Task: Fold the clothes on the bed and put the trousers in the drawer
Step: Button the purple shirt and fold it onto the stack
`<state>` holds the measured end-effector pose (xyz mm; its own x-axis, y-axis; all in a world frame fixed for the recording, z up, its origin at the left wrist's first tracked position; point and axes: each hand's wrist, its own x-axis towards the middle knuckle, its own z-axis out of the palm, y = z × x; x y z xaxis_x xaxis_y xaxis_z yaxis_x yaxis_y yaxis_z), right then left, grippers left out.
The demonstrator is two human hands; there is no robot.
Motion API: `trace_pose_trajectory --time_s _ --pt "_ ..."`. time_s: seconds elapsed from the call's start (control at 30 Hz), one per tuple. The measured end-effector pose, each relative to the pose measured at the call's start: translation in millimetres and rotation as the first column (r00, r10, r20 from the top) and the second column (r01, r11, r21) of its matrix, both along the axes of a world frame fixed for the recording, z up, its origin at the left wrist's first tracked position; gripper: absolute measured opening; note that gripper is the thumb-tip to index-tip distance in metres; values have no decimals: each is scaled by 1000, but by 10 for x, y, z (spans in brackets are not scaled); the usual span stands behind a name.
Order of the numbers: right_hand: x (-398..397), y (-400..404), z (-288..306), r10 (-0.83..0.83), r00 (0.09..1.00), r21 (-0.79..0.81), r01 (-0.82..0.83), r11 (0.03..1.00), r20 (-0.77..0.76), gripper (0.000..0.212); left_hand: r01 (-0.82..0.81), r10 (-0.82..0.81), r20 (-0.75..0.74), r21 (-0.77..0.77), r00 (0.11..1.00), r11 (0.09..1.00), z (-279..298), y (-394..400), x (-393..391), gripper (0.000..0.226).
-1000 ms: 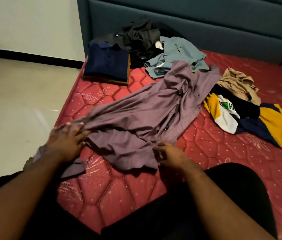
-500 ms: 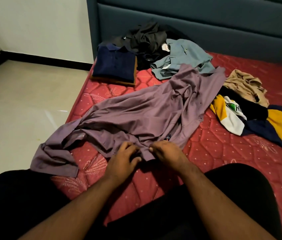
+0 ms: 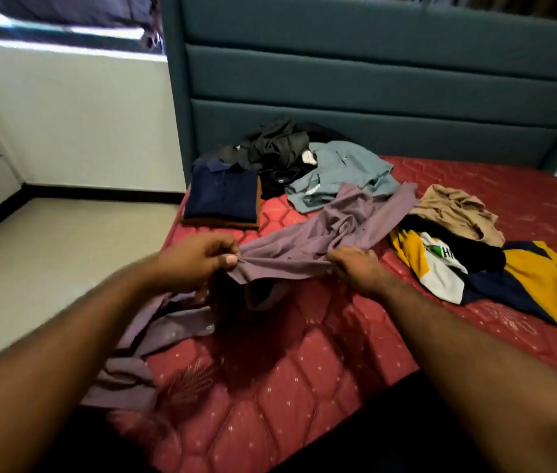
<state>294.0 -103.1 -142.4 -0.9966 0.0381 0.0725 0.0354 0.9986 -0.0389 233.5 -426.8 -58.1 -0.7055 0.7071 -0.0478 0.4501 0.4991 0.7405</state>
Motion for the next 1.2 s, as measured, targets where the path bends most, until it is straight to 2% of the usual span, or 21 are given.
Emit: trace_pose_trajectory --time_s 0.07,0.13,0.23,0.33,0.4,0.47,0.53,0.57,0.63,0.67,0.7,0.73,0.77,0.8,0.83,0.87,0.9,0.93,1.0,1.1,1.2 --pt "-187 118 270 -17 996 -66 11 998 -86 10 37 -36 15 -121 999 992 431 -82 -243 10" --pt "-351 152 720 -25 976 -217 -23 976 -218 9 -43 35 -49 -173 998 984 865 -160 -545 14" --pt "-488 54 1694 -61 902 -415 -136 900 -427 28 -219 191 -237 -96 952 971 1609 -252 -898 19" --pt "-418 -109 2597 4 863 -442 -262 858 -505 36 -274 280 -398 71 874 959 2143 -314 -1039 29" --pt "-233 -166 3140 114 927 -411 -266 872 -358 35 -236 293 -453 180 842 955 2446 -392 -971 36" --pt "5 -92 3497 215 976 -407 -203 890 -16 38 -180 286 -447 265 848 947 2714 -536 -852 35" --pt "161 42 3606 284 915 -481 -119 869 287 54 -138 234 -420 246 877 959 2948 -757 -709 29" --pt "184 78 3589 300 860 -525 -44 850 413 52 -135 198 -354 196 914 971 3027 -846 -681 28" --pt "132 39 3434 278 773 -525 83 847 571 29 -210 178 -300 -79 937 975 3082 -857 -647 28" --pt "80 -25 3442 211 806 -478 100 873 553 14 -286 182 -367 -253 912 924 3103 -789 -702 28" --pt "-4 -76 3500 110 902 -393 70 917 417 10 -379 181 -507 -321 843 868 3156 -665 -761 28" --pt "-134 -73 3634 -4 994 -284 35 958 110 17 -490 253 -684 -174 684 854 3254 -497 -836 29" --pt "-274 -59 3850 -80 950 -232 8 973 -302 18 -533 403 -763 93 504 841 3407 -338 -882 30" --pt "-355 -47 4114 -159 753 -289 -43 956 -638 15 -482 597 -707 399 379 780 3598 -191 -874 31" --pt "-371 -55 4351 -237 550 -389 -177 904 -801 15 -404 750 -580 633 318 661 3778 -64 -905 33" --pt "-347 -46 4586 -281 449 -451 -332 829 -848 14 -331 838 -435 778 330 534 3949 57 -888 34" --pt "-273 -69 4762 -262 472 -482 -440 758 -842 16 -278 855 -309 852 416 443 4094 178 -857 33" --pt "-166 -127 4839 -178 568 -495 -472 729 -804 22 -232 810 -221 888 543 397 4165 287 -825 31" --pt "17 -261 4838 39 748 -463 -450 764 -663 22 -144 656 -147 918 741 369 4129 448 -649 26" --pt "184 -409 4496 224 942 -327 -300 896 -252 12 -84 470 -130 909 873 408 3554 578 -414 20" --pt "229 -603 3626 300 924 -262 -237 936 237 21 1 240 -202 767 949 641 2267 653 -278 11"
